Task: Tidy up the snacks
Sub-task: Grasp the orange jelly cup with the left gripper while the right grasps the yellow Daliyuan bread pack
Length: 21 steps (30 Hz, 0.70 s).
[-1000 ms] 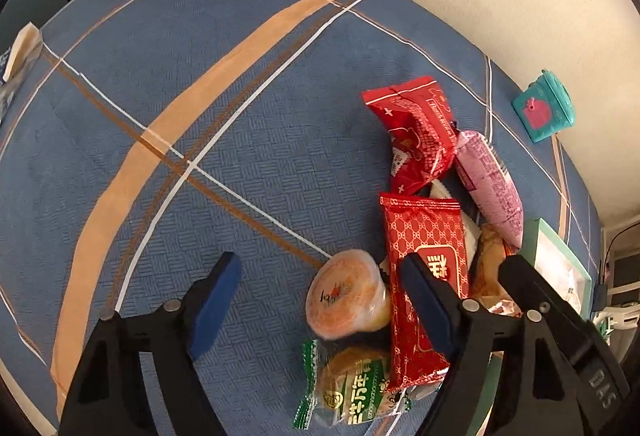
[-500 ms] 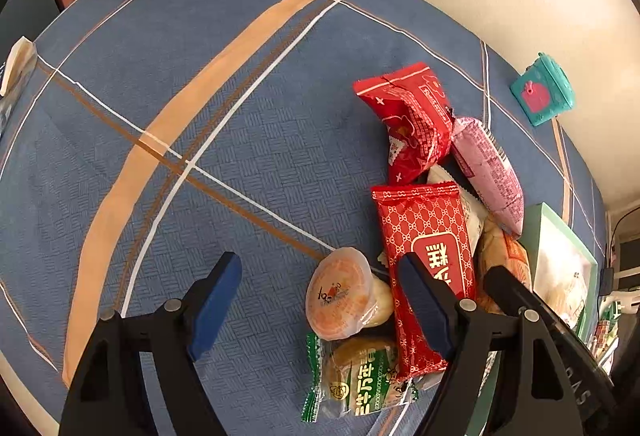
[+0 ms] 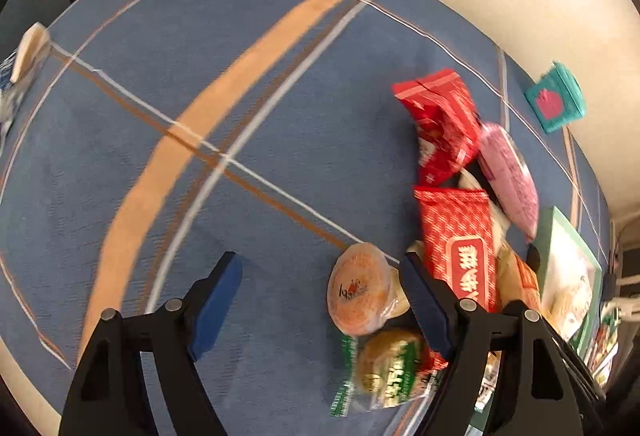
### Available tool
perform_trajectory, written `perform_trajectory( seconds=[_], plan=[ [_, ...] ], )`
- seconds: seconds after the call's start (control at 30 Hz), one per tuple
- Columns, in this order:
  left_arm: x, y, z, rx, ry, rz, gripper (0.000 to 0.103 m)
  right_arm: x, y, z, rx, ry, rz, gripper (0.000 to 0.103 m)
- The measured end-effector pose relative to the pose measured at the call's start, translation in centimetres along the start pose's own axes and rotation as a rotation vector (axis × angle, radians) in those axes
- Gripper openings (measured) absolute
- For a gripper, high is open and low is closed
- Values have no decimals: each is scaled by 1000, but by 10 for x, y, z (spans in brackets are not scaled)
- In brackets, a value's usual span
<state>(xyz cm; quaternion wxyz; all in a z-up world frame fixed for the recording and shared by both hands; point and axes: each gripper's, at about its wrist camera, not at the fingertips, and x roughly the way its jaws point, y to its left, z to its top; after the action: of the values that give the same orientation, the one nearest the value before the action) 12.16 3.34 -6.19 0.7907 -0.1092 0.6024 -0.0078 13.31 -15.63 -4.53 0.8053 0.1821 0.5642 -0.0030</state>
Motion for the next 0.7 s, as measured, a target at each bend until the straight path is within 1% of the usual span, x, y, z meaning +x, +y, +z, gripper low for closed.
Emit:
perform_trajectory(
  seconds=[0.13,0.2,0.3,0.33,0.43,0.47,0.57,0.63,0.7],
  plan=[
    [-2,7,1,-30,-9,14,81,0,0,-2,-2,1,0,44],
    [-4,5,0,-26,-10,9,81,0,1,-4,-6,2,-3,44],
    [-4,-6,-2,-4,8,-50,80,1,5,-4,-14,3,-11,44],
    [-3,-10,-3,10,12,-57,77,1,6,-4,-15,4,-12,44],
    [4,-26,-9,50,28,-39,67,2,7,-5,-16,6,-12,44],
    [7,-28,-10,51,39,-38,61,1,7,-5,-16,7,-12,44],
    [15,-29,-12,43,54,-42,58,1,8,-6,-19,9,-13,44],
    [14,-28,-14,46,44,-38,49,1,8,-6,-25,9,-14,44],
    [12,-30,-15,38,36,-46,47,-1,7,-7,-29,6,-17,42]
  ],
)
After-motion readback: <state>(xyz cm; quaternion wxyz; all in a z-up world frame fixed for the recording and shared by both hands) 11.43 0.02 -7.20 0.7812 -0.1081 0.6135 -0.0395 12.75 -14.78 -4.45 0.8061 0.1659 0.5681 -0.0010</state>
